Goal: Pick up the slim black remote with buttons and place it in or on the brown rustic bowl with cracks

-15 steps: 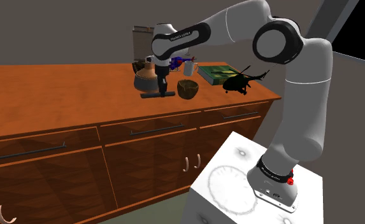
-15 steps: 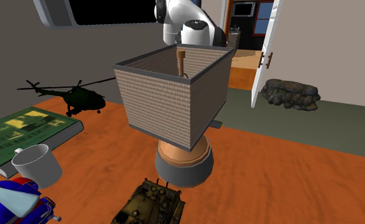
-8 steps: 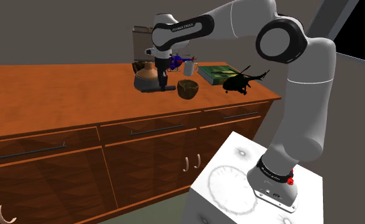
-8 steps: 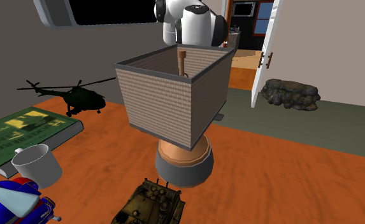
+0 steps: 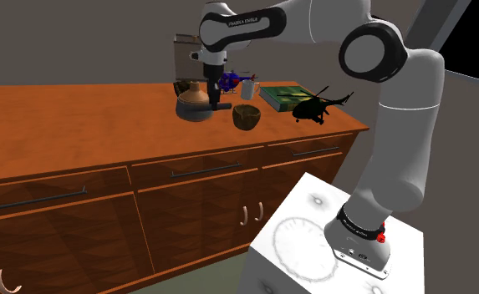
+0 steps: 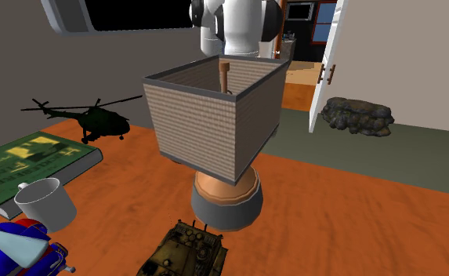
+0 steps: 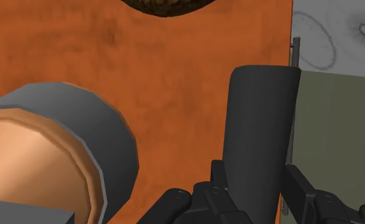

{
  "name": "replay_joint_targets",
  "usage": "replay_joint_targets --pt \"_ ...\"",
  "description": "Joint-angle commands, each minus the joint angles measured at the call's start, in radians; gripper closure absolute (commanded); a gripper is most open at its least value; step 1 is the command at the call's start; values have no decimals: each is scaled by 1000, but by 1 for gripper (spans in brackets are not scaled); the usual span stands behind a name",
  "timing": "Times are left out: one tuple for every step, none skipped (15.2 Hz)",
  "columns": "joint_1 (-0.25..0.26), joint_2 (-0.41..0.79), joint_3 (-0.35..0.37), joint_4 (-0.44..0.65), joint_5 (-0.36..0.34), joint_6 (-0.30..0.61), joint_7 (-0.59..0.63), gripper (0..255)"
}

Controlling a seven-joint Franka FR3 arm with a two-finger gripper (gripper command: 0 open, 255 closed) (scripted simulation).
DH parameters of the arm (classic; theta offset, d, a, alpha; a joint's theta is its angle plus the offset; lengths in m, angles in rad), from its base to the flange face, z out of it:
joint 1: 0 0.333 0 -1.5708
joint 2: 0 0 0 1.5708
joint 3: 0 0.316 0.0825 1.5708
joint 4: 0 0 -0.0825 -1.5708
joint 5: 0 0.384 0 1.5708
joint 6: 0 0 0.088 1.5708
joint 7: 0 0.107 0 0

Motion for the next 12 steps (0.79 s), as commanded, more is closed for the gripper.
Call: replay_joint_targets --pt "-2 -4 -1 23 -1 -26 0 255" --pt "-2 -5 -1 35 -1 -39 1 255" --pt "-2 -6 -2 47 -1 -52 1 255" --pt "-3 -7 -2 60 -1 -65 2 255" --pt "-3 -7 -2 70 -2 -75 2 255" --pt "-15 -20 -9 50 -2 -69 -18 255" --pt "-28 -31 -16 31 -3 -63 -38 255" --pt "-40 -42 -23 14 -3 -58 -58 255" --pt "-53 -52 -31 -1 -4 -53 -79 255" --pt "-66 -61 -38 -16 -4 -48 -99 255" --pt "-79 -68 -46 -28 -5 -44 -120 255" --pt "-91 -75 -54 -40 -5 -40 -141 255"
